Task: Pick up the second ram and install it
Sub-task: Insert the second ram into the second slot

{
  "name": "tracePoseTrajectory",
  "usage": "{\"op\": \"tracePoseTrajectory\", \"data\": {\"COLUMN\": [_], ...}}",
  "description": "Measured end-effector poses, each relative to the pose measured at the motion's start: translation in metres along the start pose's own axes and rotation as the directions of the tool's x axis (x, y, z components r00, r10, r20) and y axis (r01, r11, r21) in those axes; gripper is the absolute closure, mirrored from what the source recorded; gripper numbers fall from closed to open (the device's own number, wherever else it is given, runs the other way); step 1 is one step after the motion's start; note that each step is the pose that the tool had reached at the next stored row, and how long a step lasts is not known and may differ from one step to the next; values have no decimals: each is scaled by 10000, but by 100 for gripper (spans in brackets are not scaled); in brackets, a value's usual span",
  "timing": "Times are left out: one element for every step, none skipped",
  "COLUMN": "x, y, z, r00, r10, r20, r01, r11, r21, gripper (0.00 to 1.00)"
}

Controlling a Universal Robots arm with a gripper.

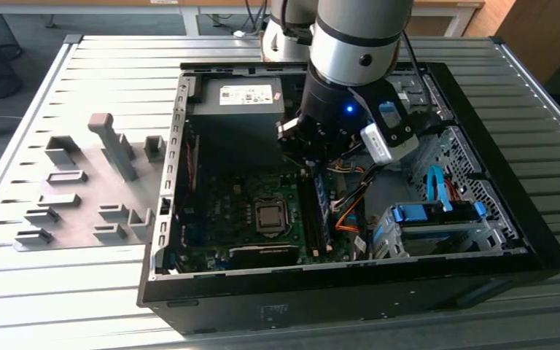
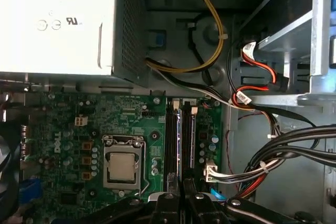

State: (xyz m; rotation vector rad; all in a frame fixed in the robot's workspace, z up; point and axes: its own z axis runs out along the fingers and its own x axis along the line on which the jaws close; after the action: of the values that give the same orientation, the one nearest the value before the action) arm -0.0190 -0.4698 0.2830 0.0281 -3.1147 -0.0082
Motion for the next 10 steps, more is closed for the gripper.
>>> {"op": "tracePoseTrajectory", "data": {"x": [0, 0, 0, 0, 3, 6, 10, 14, 20, 24], "y": [0, 0, 1, 1, 1, 1, 0, -4, -7, -10], "z": [0, 5, 18, 36, 53, 71, 90, 109, 127, 145], "r00": [10000, 10000, 10000, 10000, 10000, 10000, 10000, 10000, 10000, 10000], "r10": [0, 1, 3, 5, 10, 17, 28, 50, 69, 83], "r20": [-1, 1, 1, 0, 0, 1, 0, 1, 1, 1], "r01": [0, -1, -3, -5, -10, -17, -28, -50, -69, -83], "r11": [10000, 10000, 10000, 10000, 10000, 10000, 10000, 10000, 10000, 10000], "r21": [1, -3, -4, -4, -3, -4, -3, -4, -5, -5], "gripper": [86, 86, 86, 86, 86, 86, 86, 86, 86, 86]}}
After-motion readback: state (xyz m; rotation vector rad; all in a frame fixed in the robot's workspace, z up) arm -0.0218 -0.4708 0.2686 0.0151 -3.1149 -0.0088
